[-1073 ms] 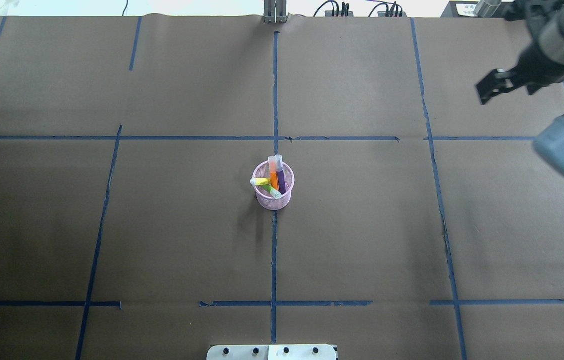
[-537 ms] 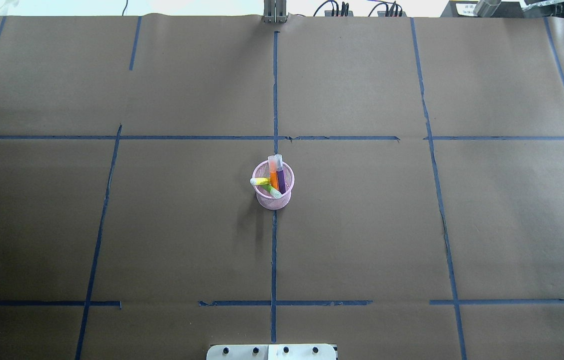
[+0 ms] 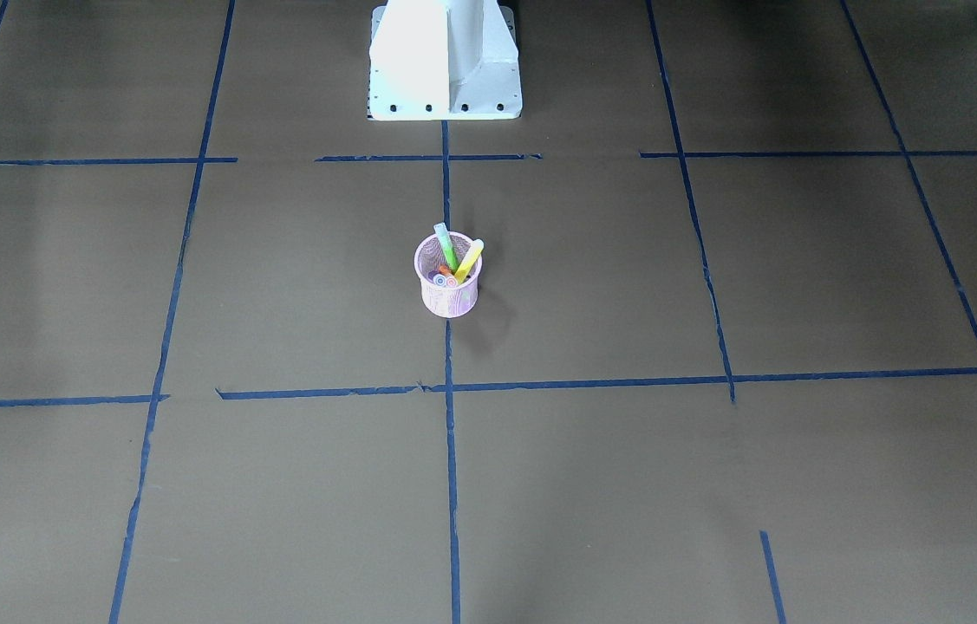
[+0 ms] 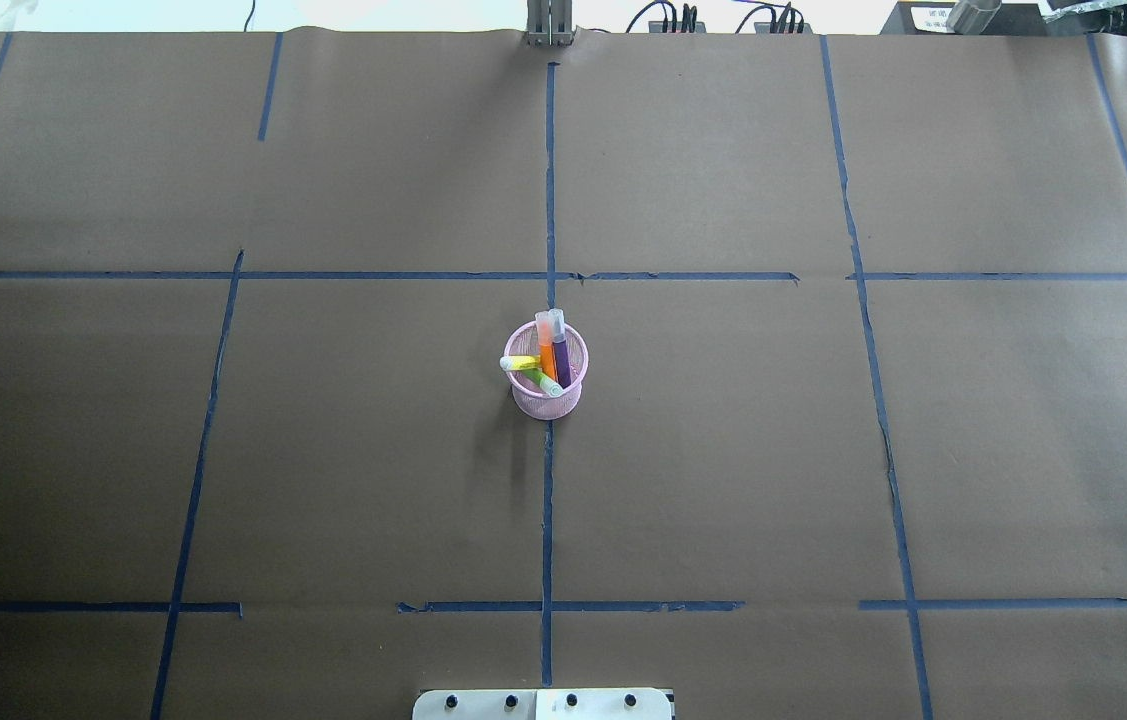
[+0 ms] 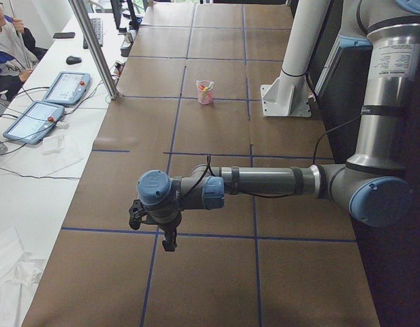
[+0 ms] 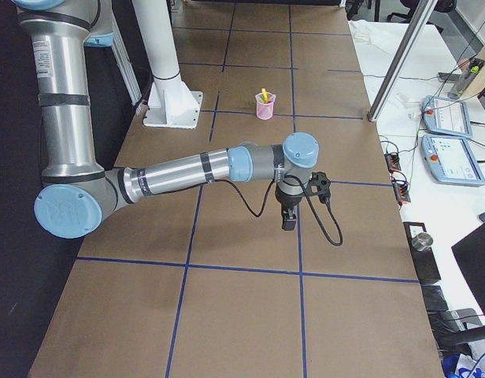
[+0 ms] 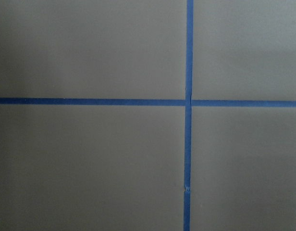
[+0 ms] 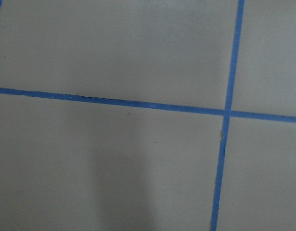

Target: Collect pens into pen holder

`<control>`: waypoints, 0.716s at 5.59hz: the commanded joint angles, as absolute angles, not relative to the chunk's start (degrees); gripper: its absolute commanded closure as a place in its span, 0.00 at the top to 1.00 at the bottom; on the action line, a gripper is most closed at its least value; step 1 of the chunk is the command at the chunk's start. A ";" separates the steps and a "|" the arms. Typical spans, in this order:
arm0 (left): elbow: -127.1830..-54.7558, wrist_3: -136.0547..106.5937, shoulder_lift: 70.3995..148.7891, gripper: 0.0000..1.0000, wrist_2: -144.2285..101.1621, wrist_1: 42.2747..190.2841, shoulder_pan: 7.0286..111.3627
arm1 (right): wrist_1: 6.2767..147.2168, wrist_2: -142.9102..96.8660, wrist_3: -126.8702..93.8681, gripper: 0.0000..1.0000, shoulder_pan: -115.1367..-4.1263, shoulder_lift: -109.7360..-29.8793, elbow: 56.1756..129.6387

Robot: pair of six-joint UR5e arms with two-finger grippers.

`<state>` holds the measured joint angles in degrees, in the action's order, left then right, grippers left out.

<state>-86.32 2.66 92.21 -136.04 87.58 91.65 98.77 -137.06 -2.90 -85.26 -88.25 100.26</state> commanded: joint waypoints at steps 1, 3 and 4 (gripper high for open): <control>-86.48 4.03 90.80 1.00 -136.05 87.45 92.28 | 95.05 -147.66 -0.90 1.00 -90.94 -93.49 92.86; -86.48 4.13 89.04 1.00 -136.05 88.24 92.46 | 85.88 -138.92 -0.35 1.00 -93.58 -96.59 92.02; -86.48 4.13 88.95 1.00 -136.05 88.24 92.46 | 85.70 -138.78 0.00 1.00 -94.21 -97.98 91.67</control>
